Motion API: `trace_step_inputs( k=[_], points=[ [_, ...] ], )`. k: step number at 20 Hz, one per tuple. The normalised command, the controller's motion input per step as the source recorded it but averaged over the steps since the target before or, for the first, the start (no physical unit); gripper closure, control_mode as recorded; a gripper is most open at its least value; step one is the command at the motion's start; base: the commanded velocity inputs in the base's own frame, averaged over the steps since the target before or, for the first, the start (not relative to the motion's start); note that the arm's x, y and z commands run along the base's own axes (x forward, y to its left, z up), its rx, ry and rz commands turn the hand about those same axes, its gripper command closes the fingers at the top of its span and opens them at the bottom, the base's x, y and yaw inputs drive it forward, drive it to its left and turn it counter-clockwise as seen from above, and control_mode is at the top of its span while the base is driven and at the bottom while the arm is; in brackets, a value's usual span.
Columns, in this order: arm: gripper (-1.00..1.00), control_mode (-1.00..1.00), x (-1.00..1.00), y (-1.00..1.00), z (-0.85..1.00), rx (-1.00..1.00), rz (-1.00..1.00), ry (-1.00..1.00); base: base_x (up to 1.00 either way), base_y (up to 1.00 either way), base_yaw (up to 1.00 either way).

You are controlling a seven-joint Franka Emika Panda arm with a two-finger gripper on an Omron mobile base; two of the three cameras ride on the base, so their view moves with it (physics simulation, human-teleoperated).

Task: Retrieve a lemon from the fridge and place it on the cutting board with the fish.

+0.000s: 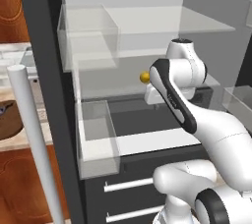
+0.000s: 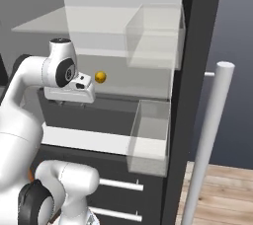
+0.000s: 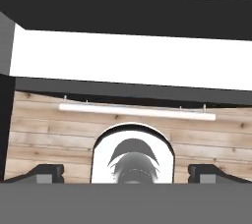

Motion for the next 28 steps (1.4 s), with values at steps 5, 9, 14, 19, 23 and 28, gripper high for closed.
trace_step_inputs(
  k=[5, 9, 14, 19, 23, 28],
  points=[
    [-1.00, 1.00, 0.00, 0.00, 0.00, 0.00, 0.00, 0.00, 0.35, -0.02, 0.07],
    [-1.00, 1.00, 0.00, 0.00, 0.00, 0.00, 0.00, 0.00, 0.34, -0.03, 0.07],
    [-1.00, 1.00, 0.00, 0.00, 0.00, 0.00, 0.00, 0.00, 0.36, -0.02, 0.07],
    [-1.00, 1.00, 0.00, 0.00, 0.00, 0.00, 0.00, 0.00, 0.34, 0.00, 0.07],
    [-1.00, -1.00, 0.07, -0.01, 0.00, 0.00, 0.01, -0.01, 0.23, -0.01, 0.05],
    [-1.00, -1.00, 0.23, -0.11, 0.00, 0.00, 0.03, -0.16, 0.00, 0.00, 0.00]
  ],
)
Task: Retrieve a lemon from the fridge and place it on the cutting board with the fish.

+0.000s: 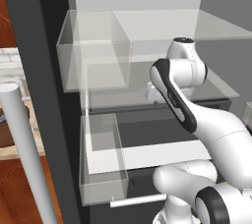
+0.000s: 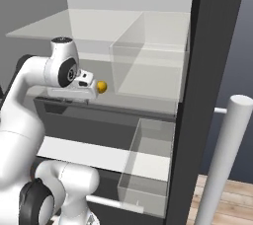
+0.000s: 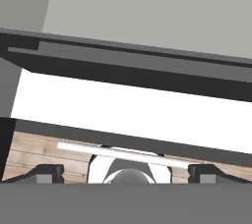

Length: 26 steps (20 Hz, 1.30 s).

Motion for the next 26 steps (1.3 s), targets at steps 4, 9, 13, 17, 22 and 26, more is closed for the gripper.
trace_step_inputs(
  k=[4, 9, 13, 17, 22, 26],
  points=[
    [-1.00, -1.00, 0.35, -0.03, 0.01, 0.00, 0.00, -0.35, 0.00, 0.00, 0.00],
    [-1.00, -1.00, 0.18, -0.14, 0.18, 0.00, -0.03, -0.38, 0.00, 0.00, 0.00],
    [-1.00, -1.00, 0.64, -0.43, 0.06, 0.11, -0.35, -0.05, 0.00, 0.00, 0.00],
    [-1.00, -1.00, 0.40, -0.26, 0.01, 0.13, -0.30, 0.00, 0.00, 0.00, 0.00],
    [-1.00, -1.00, 0.20, 0.00, 0.00, 0.01, -0.07, -0.02, 0.00, 0.00, 0.00],
    [-1.00, -1.00, 0.56, 0.00, 0.00, 0.00, 0.04, 0.00, 0.00, 0.00, 0.00]
  ],
)
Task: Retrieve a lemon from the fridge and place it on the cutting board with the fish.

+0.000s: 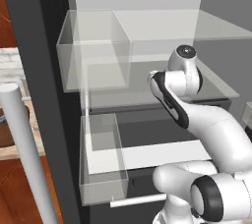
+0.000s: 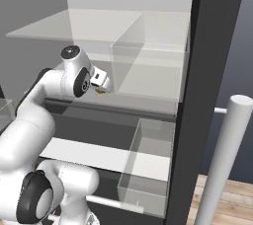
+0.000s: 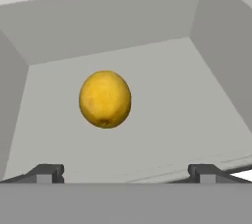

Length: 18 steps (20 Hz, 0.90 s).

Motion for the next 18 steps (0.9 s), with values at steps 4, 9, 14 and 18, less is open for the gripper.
trace_step_inputs(
  k=[4, 9, 14, 18],
  points=[
    [-1.00, -1.00, 0.57, 0.00, 0.00, -0.02, 0.14, 0.00, 0.00, 0.00, 0.00],
    [-1.00, -1.00, 0.41, 0.00, -0.01, -0.06, 0.05, 0.06, 0.00, 0.00, 0.00],
    [-1.00, -1.00, 0.17, 0.00, -0.08, -0.01, 0.00, 0.00, 0.00, 0.00, 0.00],
    [-1.00, -1.00, 0.21, 0.00, -0.17, 0.00, 0.00, 0.00, 0.00, 0.00, 0.00]
  ],
)
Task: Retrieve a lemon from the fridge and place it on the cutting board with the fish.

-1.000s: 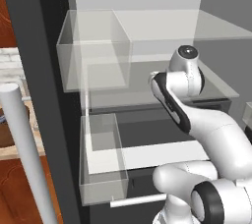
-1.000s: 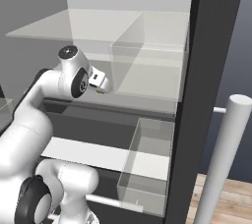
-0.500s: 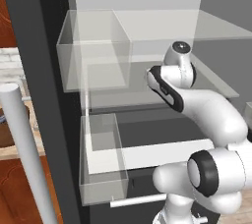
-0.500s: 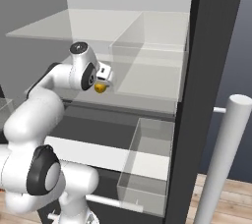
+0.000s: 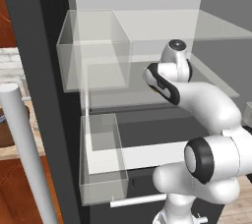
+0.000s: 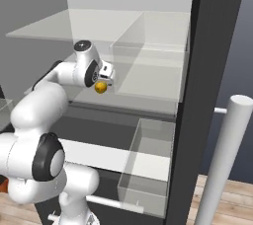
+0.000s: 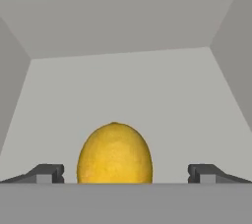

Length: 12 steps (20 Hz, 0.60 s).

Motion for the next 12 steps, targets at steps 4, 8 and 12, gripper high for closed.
trace_step_inputs(
  k=[4, 8, 12],
  points=[
    [-1.00, -1.00, 0.17, 0.01, -0.22, 0.00, 0.00, 0.00, 0.00, 0.00, 0.00],
    [-1.00, -1.00, 0.13, 0.00, -0.19, 0.00, 0.00, 0.00, 0.00, 0.00, 0.00],
    [-1.00, -1.00, 0.07, 0.03, -0.16, 0.00, 0.00, 0.00, 0.00, 0.00, 0.00]
  ],
)
